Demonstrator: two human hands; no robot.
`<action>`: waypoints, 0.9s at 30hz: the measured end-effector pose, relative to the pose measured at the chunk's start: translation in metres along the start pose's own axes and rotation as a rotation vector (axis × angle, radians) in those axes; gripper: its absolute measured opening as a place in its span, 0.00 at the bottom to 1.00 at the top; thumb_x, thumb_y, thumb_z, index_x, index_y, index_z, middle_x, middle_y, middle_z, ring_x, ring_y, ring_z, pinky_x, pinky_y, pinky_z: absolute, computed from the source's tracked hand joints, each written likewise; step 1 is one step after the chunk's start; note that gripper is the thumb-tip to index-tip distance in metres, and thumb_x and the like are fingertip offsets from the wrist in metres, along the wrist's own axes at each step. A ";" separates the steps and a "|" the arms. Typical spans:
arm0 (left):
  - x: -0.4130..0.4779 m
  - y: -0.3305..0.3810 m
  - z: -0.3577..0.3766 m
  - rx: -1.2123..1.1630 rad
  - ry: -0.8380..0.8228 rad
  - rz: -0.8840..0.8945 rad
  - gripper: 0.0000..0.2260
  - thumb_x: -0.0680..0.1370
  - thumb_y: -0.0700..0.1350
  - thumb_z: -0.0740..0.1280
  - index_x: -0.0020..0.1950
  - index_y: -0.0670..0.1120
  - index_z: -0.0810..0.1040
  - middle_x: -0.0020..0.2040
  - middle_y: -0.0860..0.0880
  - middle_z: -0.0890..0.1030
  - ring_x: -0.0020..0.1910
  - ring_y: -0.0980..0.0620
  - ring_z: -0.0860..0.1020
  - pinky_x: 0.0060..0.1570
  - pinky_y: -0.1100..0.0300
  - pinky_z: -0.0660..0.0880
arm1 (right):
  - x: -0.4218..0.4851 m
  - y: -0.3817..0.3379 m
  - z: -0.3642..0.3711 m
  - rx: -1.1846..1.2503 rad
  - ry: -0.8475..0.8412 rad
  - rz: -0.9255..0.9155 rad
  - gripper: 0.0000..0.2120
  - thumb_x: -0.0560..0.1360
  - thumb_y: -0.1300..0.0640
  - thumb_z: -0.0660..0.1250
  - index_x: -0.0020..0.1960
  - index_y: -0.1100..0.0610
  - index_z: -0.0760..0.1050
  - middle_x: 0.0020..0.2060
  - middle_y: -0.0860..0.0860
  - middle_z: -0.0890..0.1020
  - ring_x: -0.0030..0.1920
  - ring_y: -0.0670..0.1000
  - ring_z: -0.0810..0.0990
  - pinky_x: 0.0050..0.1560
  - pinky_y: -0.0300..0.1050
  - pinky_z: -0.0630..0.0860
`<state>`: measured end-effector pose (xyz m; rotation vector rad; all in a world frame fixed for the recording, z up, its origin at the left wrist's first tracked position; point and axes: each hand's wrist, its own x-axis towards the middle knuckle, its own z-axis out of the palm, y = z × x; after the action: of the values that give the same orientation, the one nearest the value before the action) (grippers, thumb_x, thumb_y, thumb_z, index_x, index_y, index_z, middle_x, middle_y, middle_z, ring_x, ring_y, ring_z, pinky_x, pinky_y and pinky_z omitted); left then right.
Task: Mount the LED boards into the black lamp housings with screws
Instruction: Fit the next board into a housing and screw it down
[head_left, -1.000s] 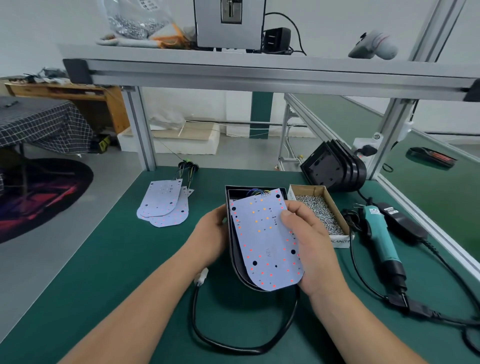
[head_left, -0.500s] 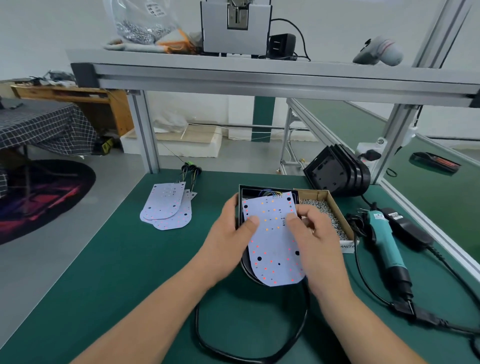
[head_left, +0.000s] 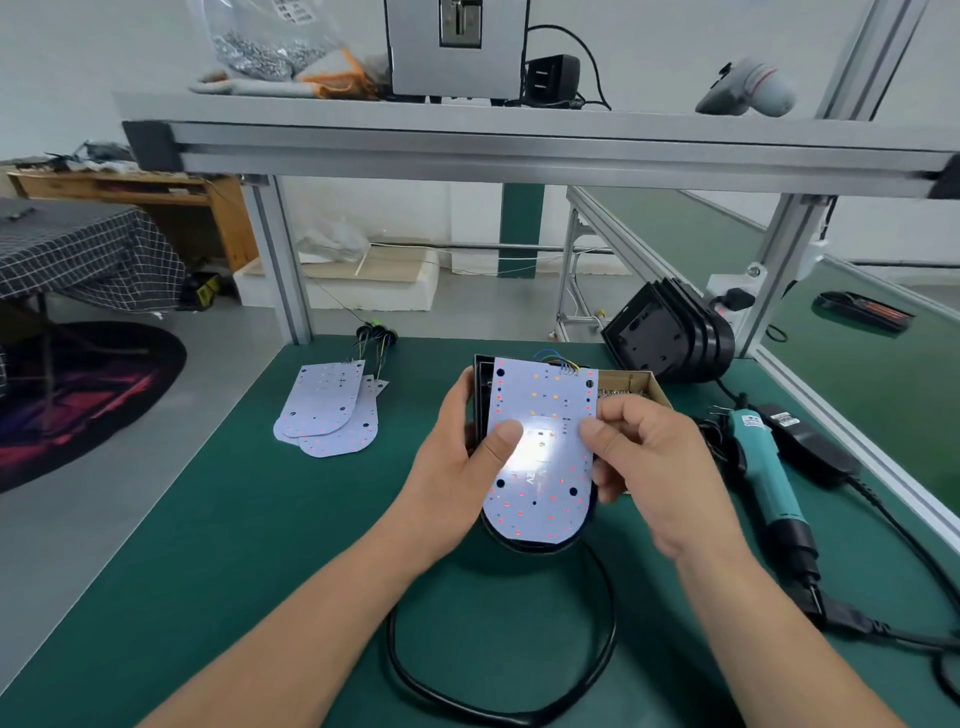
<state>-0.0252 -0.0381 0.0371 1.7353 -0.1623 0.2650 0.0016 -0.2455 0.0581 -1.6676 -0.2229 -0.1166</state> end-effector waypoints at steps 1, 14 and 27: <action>0.000 0.001 0.000 0.000 0.001 0.010 0.30 0.84 0.52 0.69 0.83 0.56 0.60 0.72 0.61 0.78 0.71 0.58 0.77 0.73 0.47 0.73 | 0.001 0.000 -0.002 -0.054 -0.004 -0.015 0.05 0.81 0.65 0.70 0.47 0.58 0.82 0.29 0.54 0.80 0.27 0.51 0.75 0.27 0.43 0.74; 0.000 -0.004 0.001 -0.081 0.029 -0.002 0.29 0.80 0.49 0.70 0.80 0.55 0.65 0.68 0.60 0.81 0.67 0.57 0.80 0.67 0.52 0.77 | -0.006 -0.002 0.006 -0.260 0.045 -0.070 0.08 0.79 0.62 0.72 0.46 0.51 0.80 0.33 0.49 0.83 0.29 0.48 0.81 0.28 0.40 0.79; -0.004 0.007 0.004 -0.514 -0.134 -0.250 0.16 0.82 0.51 0.67 0.70 0.52 0.79 0.67 0.45 0.84 0.66 0.40 0.82 0.65 0.37 0.79 | -0.006 0.004 0.015 0.030 -0.266 -0.086 0.24 0.76 0.67 0.66 0.61 0.43 0.83 0.58 0.44 0.87 0.59 0.42 0.85 0.54 0.37 0.81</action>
<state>-0.0305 -0.0430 0.0419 1.2447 -0.0981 -0.0757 -0.0038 -0.2314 0.0514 -1.6419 -0.4954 0.0446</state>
